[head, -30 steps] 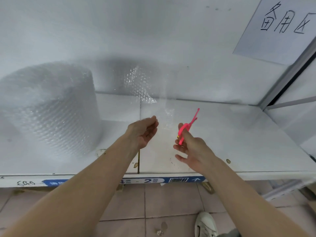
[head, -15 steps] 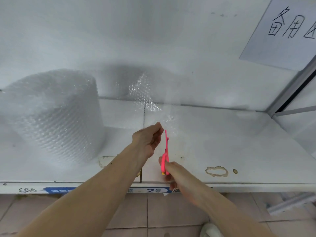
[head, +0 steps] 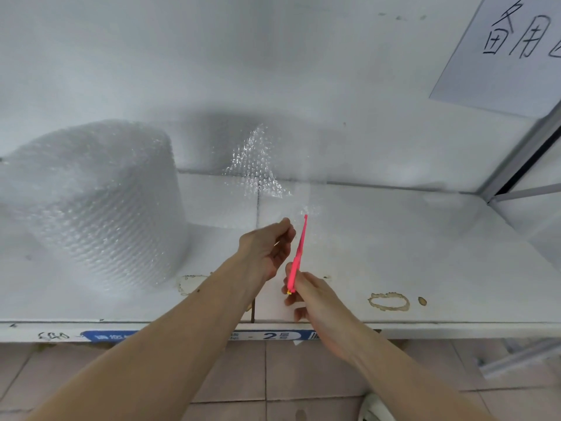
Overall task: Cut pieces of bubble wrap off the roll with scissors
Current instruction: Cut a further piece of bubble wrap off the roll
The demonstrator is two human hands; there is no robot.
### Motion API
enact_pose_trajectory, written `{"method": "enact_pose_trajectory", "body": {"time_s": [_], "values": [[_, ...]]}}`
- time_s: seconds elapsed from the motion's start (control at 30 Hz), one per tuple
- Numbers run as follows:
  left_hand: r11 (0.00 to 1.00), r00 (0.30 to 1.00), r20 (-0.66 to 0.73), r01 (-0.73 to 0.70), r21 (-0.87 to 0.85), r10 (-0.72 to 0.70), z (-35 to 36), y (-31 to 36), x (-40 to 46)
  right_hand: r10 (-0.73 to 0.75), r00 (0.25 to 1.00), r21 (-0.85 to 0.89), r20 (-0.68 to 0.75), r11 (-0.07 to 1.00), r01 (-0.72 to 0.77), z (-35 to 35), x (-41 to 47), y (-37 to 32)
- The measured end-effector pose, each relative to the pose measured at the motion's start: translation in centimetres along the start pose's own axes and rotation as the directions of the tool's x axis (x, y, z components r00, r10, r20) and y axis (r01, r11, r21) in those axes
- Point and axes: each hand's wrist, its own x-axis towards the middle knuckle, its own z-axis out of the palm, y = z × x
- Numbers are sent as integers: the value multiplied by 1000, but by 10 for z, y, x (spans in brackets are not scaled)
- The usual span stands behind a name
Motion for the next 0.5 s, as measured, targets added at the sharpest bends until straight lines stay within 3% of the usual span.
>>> {"method": "enact_pose_trajectory", "body": {"time_s": [0.33, 0.5], "values": [[999, 1000, 15, 2, 50, -2, 0, 0, 2, -16, 1000, -20, -24, 1000, 15, 2, 1, 3], [997, 1000, 19, -24, 69, 23, -2, -2, 7, 15, 1000, 86, 1, 996, -15, 4, 0, -1]]}}
